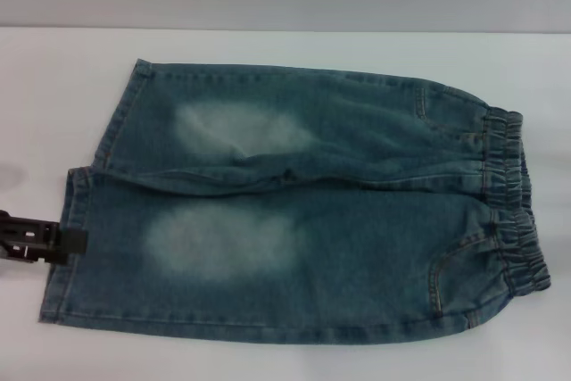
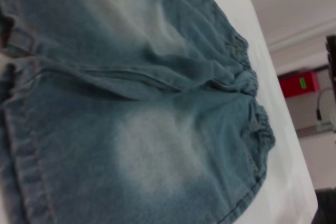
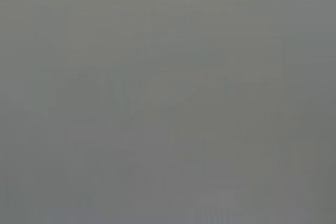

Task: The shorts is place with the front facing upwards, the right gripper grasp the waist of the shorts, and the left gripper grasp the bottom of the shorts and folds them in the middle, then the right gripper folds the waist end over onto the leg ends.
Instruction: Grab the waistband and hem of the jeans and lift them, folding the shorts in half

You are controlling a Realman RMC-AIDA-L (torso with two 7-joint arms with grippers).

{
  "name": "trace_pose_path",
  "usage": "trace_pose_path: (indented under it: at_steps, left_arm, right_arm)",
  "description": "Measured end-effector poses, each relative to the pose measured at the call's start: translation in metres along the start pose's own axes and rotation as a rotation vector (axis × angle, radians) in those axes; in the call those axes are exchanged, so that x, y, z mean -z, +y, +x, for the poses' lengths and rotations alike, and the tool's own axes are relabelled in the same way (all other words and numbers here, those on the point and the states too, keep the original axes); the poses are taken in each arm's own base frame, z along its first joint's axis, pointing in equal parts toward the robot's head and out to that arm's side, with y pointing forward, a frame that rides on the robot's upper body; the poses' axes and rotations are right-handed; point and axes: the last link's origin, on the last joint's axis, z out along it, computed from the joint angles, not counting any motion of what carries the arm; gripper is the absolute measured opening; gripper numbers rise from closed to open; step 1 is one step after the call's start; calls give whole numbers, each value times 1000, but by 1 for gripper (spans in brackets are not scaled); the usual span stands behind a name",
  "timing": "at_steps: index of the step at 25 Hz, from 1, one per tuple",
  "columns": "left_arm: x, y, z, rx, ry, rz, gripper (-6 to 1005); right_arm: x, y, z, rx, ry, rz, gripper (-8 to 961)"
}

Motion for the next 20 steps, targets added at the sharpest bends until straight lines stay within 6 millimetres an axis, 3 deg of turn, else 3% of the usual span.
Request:
trace_pose_path:
  at_steps: [12,20]
  left_arm:
    - [0,-18,-16,131,-40,104,806]
    - [3,-28,-21,146,-50,166,802]
  right_arm:
    - [0,0,6,57,36,24,541]
    - [-10,5,7,61,53,17,541]
